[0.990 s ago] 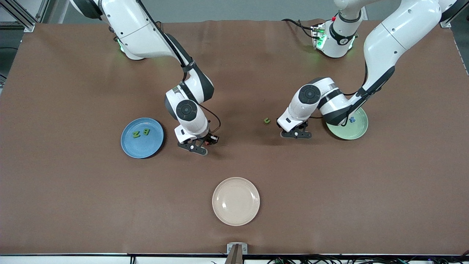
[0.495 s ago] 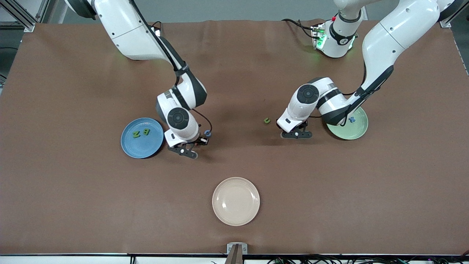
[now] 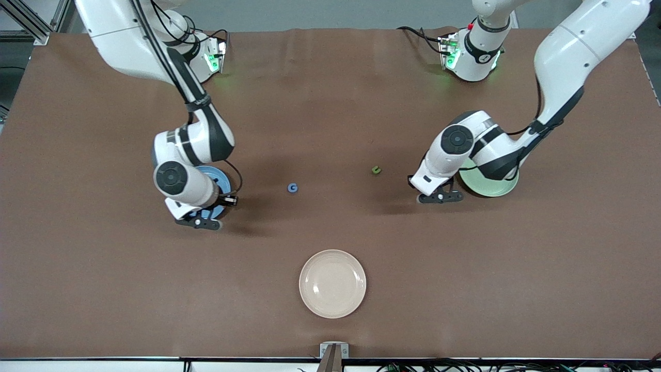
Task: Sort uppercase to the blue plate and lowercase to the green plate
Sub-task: 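Place p on the green plate while the right gripper places q on blue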
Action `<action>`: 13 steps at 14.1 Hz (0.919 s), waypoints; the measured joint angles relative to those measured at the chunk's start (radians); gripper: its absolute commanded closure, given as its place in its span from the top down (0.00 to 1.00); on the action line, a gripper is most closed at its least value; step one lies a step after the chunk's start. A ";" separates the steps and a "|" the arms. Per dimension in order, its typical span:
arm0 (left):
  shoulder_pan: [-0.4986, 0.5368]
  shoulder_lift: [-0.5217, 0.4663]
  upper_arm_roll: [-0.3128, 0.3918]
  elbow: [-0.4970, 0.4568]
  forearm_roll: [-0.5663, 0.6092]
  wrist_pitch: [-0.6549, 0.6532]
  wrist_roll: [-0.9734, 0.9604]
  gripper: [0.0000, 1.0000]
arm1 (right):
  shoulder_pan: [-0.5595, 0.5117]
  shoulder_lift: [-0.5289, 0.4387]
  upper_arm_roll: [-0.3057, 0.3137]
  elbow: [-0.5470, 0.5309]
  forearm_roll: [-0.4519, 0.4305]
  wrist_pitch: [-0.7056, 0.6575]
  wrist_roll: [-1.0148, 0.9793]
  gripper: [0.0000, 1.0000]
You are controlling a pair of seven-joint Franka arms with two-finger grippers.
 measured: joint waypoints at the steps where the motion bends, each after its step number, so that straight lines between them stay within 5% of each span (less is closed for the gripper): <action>1: 0.065 -0.001 -0.051 -0.001 0.000 -0.035 0.030 0.17 | -0.026 -0.008 0.000 -0.020 0.000 0.001 -0.035 0.01; 5: 0.268 -0.002 -0.155 -0.057 0.000 -0.075 0.166 0.17 | -0.051 -0.011 0.002 -0.089 0.000 0.022 -0.066 0.07; 6: 0.318 -0.002 -0.172 -0.080 0.000 -0.075 0.203 0.17 | -0.052 -0.011 0.002 -0.098 0.000 0.024 -0.066 0.33; 7: 0.364 -0.002 -0.185 -0.103 0.000 -0.075 0.238 0.17 | -0.056 -0.011 0.002 -0.104 0.000 0.024 -0.066 0.99; 13: 0.513 -0.002 -0.196 -0.180 0.057 -0.073 0.366 0.17 | -0.089 -0.018 0.004 -0.101 0.000 0.004 -0.066 1.00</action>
